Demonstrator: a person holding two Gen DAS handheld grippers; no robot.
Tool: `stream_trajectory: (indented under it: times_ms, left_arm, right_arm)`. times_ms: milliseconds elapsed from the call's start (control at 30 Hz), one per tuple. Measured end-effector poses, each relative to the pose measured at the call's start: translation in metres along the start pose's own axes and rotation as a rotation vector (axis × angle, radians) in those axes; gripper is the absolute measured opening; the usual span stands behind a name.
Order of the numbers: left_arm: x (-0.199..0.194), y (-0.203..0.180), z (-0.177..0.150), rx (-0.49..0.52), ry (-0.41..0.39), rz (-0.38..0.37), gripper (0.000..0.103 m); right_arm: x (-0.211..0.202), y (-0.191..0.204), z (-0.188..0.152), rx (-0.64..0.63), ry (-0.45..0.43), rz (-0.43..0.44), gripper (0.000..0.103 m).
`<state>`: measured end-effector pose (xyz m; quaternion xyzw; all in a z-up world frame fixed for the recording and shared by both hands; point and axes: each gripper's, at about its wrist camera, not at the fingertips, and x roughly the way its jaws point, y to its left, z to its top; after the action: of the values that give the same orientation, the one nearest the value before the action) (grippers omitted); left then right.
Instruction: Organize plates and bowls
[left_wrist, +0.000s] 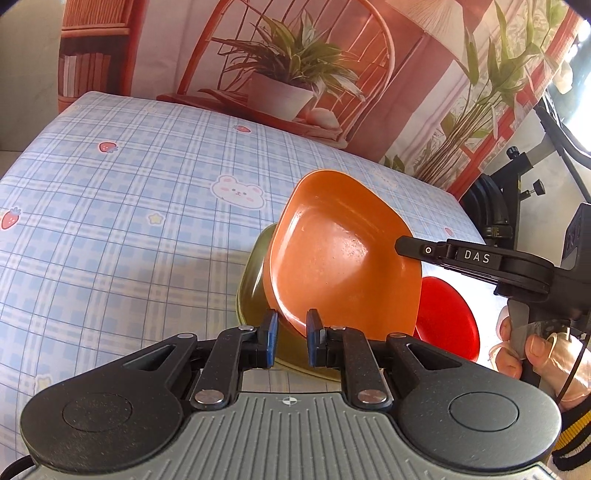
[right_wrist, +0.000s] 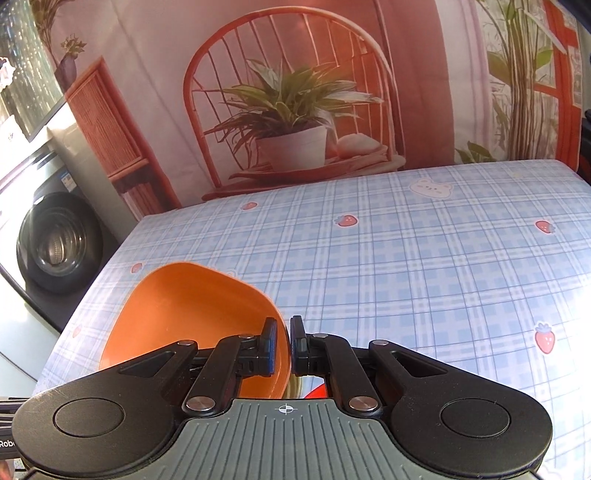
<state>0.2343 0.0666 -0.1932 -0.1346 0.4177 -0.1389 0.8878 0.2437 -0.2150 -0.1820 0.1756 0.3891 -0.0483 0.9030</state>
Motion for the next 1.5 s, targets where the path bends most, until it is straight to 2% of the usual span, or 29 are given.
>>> stream_trajectory:
  times_ms: [267, 700, 1200, 1300, 1500]
  left_arm:
    - [0.002, 0.004, -0.011, -0.022, 0.043, -0.008, 0.017]
    - [0.007, 0.01, -0.013, -0.053, 0.062, -0.004, 0.017]
    - [-0.003, 0.008, -0.01, -0.054, 0.014, 0.038, 0.017]
    - [-0.007, 0.005, -0.008, -0.039, -0.005, 0.043, 0.017]
    - [-0.018, -0.01, -0.001, 0.002, -0.059, 0.021, 0.017]
  right_arm:
    - [0.011, 0.0, -0.004, -0.01, 0.034, 0.004, 0.007]
    - [0.021, 0.0, -0.009, -0.02, 0.07, -0.019, 0.007]
    - [0.019, -0.003, -0.012, -0.014, 0.074, -0.027, 0.006]
    - [0.011, -0.005, -0.009, 0.01, 0.047, -0.015, 0.007]
    - [-0.024, -0.017, -0.003, 0.046, -0.068, -0.02, 0.008]
